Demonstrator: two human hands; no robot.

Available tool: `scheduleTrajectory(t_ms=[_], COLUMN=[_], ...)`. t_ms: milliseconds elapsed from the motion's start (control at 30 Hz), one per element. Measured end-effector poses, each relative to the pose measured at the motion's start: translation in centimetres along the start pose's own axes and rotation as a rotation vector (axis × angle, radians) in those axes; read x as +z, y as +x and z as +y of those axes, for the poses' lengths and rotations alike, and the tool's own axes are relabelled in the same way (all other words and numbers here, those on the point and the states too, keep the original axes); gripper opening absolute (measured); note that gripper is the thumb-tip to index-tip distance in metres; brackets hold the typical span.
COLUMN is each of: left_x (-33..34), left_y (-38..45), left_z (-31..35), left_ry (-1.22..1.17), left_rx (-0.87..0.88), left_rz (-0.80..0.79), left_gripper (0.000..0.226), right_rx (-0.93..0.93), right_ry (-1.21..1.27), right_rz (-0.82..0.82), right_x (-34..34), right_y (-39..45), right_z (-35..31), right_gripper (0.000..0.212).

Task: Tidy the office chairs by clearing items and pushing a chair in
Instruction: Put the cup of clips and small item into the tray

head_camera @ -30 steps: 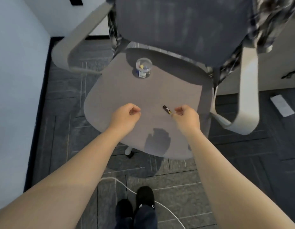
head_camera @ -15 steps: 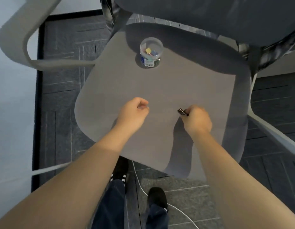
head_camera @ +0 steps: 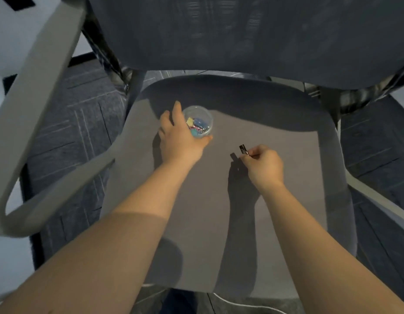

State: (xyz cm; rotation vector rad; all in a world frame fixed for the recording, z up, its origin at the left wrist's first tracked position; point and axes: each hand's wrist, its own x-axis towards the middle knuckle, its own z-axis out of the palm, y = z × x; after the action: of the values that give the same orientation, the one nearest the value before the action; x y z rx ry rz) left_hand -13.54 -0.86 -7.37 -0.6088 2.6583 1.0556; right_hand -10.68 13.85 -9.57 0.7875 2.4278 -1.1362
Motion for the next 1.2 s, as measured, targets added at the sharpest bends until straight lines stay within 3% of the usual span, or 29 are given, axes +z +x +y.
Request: scheduleTrajectory(t_ms=[133, 267, 533, 900, 1200], left_x=[1.2, 2.3, 1.0, -3.4, -2.1], left_y=[2.2, 2.4, -3.2, -20.6, -41.5], left_z=[0.5, 0.0, 1.8, 15.8, 28.2], left_ry=[0.098, 0.154, 0.004, -0.107, -0.144], left_rx=[0.049, 0.018, 0.072, 0.37, 0.648], left_rz=[-0.044, -0.081, -0.174, -0.324, -0.353], left_gripper=[0.102, 0.094, 0.082, 0.079, 0.081], right_rx=[-0.007, -0.03, -0.077, -0.271, -0.321], right_ry=[0.095, 0.142, 0.242, 0.313, 0.33], right_rz=[-0.016, -0.021, 0.044, 0.239, 0.481], right_x=[0.4, 0.8, -3.0, -23.5, -43.8], right_y=[1.2, 1.4, -1.4, -14.8, -29.6], right_z=[-0.5, 0.1, 0.2, 1.0, 11.3], right_gripper=[0.002, 0.005, 0.004, 0.015, 0.009])
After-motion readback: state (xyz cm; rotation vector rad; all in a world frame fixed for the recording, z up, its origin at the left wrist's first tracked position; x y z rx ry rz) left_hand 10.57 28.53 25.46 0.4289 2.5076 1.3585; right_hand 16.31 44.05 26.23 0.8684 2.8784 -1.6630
